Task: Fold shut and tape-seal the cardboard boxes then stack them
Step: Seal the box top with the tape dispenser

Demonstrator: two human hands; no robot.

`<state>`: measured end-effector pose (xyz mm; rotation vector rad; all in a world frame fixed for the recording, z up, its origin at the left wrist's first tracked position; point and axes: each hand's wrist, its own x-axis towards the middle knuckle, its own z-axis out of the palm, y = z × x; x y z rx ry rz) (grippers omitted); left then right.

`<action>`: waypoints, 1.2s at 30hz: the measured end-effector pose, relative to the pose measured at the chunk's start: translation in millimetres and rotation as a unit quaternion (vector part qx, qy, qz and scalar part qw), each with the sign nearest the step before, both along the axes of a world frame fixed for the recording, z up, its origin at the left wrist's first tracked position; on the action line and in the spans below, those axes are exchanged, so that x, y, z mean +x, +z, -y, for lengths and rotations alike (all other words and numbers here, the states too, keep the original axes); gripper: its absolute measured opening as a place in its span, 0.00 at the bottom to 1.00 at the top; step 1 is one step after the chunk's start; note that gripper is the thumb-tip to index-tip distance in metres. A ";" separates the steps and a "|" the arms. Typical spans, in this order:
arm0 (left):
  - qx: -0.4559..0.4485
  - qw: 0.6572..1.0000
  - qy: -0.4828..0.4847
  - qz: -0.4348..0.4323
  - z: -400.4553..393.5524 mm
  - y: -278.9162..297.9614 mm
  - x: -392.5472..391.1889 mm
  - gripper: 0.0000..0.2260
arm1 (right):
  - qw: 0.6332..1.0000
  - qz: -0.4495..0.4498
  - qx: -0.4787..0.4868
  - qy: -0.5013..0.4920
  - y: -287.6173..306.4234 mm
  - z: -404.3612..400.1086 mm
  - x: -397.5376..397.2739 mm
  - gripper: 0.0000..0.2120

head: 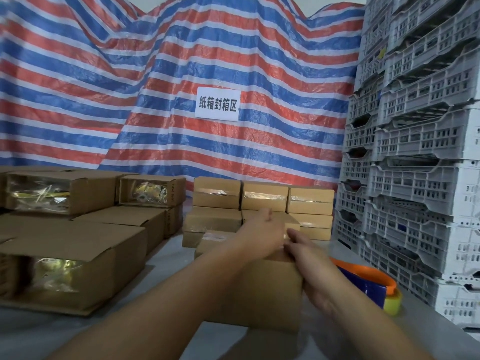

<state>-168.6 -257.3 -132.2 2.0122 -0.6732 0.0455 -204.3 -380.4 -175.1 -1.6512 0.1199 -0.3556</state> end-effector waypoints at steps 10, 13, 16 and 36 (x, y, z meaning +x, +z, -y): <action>0.093 0.990 0.056 0.084 -68.9 -0.1 14.7 0.13 | 1.000 -0.016 -0.010 -0.011 -0.9 0.7 4.4 0.23; 0.099 0.991 0.071 0.059 -85.6 -19.8 21.6 0.18 | 1.000 -0.012 -0.013 -0.016 -0.1 0.7 4.3 0.23; -0.005 0.997 0.074 0.022 -91.8 -42.4 23.1 0.22 | 1.000 -0.014 -0.009 -0.014 -0.6 0.5 3.1 0.23; -0.249 0.933 0.124 -0.228 -83.7 -86.3 22.3 0.55 | 0.959 -0.086 0.262 -0.059 -22.5 -15.4 -12.4 0.31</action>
